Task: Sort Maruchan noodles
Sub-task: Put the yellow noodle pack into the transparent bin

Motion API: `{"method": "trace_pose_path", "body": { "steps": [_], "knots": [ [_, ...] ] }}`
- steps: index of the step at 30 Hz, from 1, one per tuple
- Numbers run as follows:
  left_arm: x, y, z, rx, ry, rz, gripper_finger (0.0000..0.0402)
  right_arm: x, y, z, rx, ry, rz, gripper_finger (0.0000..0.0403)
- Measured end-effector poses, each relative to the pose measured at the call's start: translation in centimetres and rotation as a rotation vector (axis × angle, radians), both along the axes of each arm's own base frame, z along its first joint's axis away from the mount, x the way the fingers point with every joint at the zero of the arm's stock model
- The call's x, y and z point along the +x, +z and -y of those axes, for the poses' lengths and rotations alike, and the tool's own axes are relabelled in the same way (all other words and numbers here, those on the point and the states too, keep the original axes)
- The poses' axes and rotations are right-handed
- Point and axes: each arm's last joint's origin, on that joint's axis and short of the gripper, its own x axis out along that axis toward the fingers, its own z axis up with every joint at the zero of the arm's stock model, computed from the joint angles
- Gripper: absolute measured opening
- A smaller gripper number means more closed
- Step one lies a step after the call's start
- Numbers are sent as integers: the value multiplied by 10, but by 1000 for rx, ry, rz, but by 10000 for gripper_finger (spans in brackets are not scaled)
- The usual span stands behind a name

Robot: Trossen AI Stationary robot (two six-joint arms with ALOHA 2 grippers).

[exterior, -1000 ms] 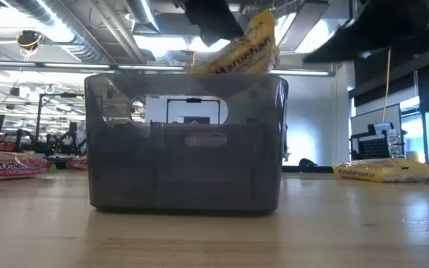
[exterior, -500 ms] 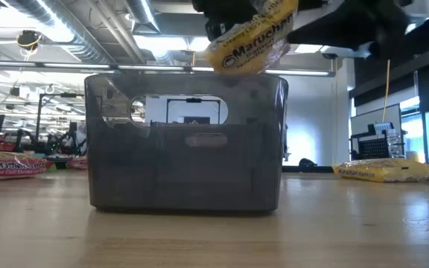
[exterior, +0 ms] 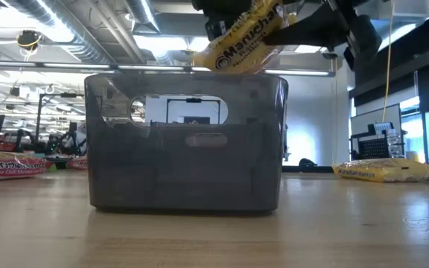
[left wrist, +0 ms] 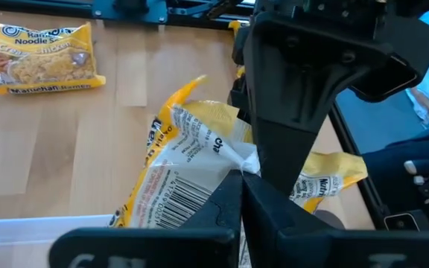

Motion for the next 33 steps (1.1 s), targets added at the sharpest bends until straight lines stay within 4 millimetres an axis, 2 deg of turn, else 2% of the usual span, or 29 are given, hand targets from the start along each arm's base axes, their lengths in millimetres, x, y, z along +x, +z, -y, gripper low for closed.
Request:
{"method": "trace_pose_path", "body": {
  "steps": [5, 8, 13, 16, 21, 25, 28, 33],
  "knots": [
    [0, 0, 0, 3, 3, 6, 0, 0, 0, 0, -3, -6, 1, 117],
    [0, 1, 0, 5, 6, 7, 0, 0, 0, 0, -4, -7, 0, 81],
    [-2, 5, -1, 10, 19, 18, 26, 0, 1, 0, 49, -22, 24, 81],
    [-11, 18, -7, 39, 40, 57, 57, -3, 4, 2, 130, -48, 51, 90],
    [-29, 43, -18, 184, 117, 138, 113, -13, 22, 7, 395, -126, 162, 87],
    [-42, 59, -16, 299, 154, 185, 154, -25, 32, 15, 654, -218, 228, 82],
    [-42, 58, -8, 337, 131, 187, 180, -31, 35, 22, 822, -296, 270, 84],
    [-34, 47, 5, 344, 82, 159, 218, -35, 13, 38, 999, -408, 306, 83]
  ]
}}
